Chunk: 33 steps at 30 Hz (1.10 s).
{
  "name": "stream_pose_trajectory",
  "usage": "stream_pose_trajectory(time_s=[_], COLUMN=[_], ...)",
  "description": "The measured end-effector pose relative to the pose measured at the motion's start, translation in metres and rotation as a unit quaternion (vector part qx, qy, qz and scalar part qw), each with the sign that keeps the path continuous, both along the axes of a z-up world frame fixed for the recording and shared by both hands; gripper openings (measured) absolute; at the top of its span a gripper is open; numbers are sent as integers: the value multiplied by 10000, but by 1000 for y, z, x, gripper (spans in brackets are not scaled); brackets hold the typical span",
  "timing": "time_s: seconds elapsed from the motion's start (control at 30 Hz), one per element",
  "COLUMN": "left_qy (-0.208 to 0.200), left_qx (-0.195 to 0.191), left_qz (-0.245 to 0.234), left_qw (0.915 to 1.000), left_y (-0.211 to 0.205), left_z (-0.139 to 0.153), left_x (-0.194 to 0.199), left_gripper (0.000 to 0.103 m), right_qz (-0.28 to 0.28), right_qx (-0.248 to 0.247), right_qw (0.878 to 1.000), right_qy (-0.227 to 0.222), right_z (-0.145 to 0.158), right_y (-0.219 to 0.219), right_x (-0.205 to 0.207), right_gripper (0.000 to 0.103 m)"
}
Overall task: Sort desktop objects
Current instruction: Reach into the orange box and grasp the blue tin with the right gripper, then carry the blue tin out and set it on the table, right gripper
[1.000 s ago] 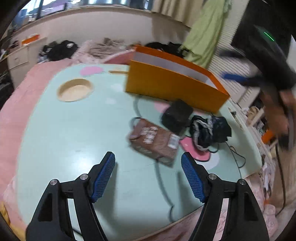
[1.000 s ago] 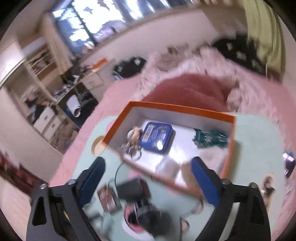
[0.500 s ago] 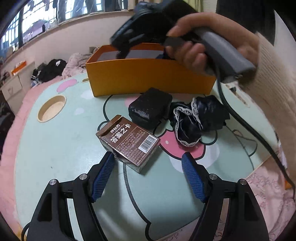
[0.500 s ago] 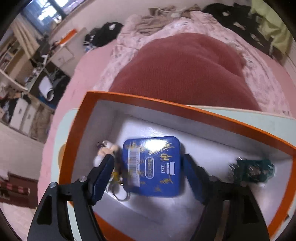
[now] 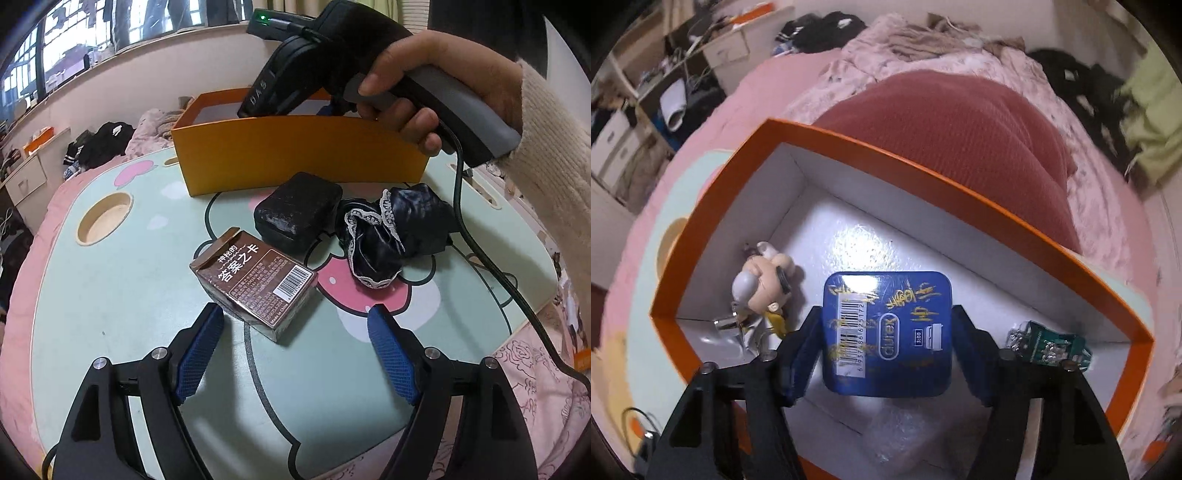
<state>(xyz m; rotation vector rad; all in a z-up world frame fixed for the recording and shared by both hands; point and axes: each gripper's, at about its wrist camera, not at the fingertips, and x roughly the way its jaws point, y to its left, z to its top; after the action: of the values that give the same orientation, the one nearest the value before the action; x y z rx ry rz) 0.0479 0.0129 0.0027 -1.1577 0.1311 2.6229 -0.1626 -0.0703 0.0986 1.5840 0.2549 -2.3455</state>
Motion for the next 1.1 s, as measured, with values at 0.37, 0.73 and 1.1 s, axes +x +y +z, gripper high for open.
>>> stream_pose_trajectory(time_s=[0.37, 0.73, 1.1], left_qy=[9, -16, -129], left_qx=[162, -132, -178], left_qz=[237, 308, 469], left_qw=[9996, 9994, 9987], left_y=[-10, -3, -10], left_z=[0, -4, -6], left_x=[0, -1, -5], left_gripper=[82, 86, 96], right_qz=[154, -604, -1019], right_qx=[-2271, -1744, -1747], right_qw=[9628, 9821, 9624], right_qy=[1454, 364, 1812], right_z=[92, -13, -12], right_y=[88, 132, 131], right_x=[106, 177, 215], right_gripper=[66, 67, 90])
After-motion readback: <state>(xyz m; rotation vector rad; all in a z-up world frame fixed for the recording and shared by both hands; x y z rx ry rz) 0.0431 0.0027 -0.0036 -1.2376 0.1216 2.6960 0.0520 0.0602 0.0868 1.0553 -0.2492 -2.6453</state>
